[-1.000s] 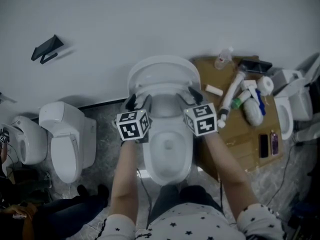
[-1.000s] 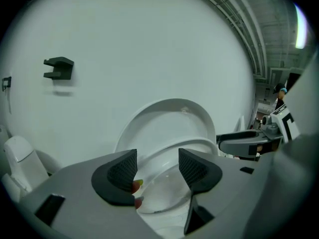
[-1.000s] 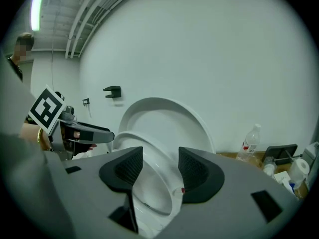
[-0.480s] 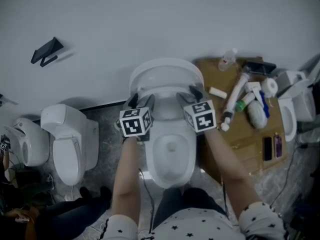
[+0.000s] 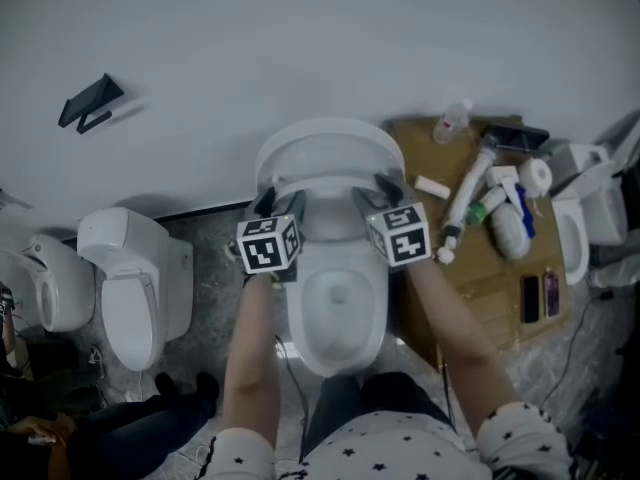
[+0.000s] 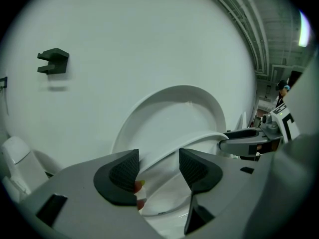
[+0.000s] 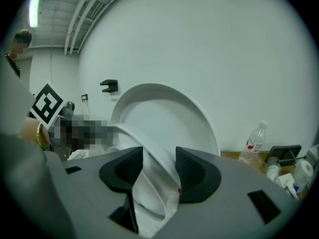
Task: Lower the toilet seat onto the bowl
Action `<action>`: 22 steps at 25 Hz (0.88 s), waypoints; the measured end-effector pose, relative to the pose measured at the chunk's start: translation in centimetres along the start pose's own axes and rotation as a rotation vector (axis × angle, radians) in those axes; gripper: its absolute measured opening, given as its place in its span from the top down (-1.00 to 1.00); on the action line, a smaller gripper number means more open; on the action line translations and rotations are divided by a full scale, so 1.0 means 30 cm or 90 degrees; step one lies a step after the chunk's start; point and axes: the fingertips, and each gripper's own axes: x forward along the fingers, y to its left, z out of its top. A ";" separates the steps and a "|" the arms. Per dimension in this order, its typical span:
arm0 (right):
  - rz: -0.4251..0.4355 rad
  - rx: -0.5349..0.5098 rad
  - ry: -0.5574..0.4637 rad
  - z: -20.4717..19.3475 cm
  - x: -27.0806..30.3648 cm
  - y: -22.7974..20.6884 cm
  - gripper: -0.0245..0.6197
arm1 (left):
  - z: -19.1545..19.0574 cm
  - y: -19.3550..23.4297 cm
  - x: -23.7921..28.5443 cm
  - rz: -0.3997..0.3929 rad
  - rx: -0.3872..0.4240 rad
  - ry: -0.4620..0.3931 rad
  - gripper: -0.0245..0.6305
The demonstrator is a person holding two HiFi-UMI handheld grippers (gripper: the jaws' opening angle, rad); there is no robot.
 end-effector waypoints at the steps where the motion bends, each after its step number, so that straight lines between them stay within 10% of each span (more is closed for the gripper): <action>1: 0.002 0.006 -0.001 0.003 -0.002 -0.002 0.27 | 0.001 -0.001 -0.001 0.001 -0.001 0.000 0.15; 22: 0.021 0.014 -0.006 -0.036 -0.096 0.053 0.29 | -0.053 -0.031 -0.100 0.001 -0.005 0.009 0.17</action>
